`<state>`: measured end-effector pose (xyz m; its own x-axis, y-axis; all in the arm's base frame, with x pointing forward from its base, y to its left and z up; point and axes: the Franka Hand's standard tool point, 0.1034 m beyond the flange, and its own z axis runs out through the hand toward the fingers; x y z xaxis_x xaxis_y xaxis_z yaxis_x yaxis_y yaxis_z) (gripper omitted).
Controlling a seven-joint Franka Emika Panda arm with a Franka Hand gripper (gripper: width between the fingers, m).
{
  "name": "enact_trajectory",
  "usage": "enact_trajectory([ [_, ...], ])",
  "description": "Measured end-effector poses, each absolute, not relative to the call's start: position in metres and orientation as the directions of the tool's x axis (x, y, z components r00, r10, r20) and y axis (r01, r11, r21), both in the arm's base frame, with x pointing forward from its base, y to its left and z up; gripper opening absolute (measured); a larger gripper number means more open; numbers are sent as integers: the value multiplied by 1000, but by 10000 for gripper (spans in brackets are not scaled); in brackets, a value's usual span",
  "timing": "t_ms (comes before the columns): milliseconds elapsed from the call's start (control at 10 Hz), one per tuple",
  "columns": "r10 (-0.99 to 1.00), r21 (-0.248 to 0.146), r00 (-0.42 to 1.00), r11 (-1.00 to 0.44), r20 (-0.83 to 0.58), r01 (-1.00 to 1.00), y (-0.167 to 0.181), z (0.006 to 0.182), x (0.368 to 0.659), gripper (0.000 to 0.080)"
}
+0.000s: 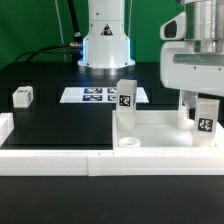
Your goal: Assemble square table
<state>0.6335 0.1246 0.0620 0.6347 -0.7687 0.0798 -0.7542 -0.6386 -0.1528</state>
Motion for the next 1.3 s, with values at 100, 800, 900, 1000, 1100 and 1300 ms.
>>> enact_trajectory([
  [100, -603, -132, 790, -797, 111, -590, 120, 64, 636, 649],
  [800, -661, -134, 746, -749, 83, -649, 112, 62, 635, 297],
  [900, -708, -137, 703, -705, 74, -696, 111, 62, 635, 297],
  [1000, -812, -128, 583, -581, 30, -804, 109, 62, 633, 297],
  [1100, -887, -102, 462, -458, -12, -883, 112, 62, 630, 295],
  [1300, -980, -56, 180, -175, -87, -983, 110, 62, 632, 294],
])
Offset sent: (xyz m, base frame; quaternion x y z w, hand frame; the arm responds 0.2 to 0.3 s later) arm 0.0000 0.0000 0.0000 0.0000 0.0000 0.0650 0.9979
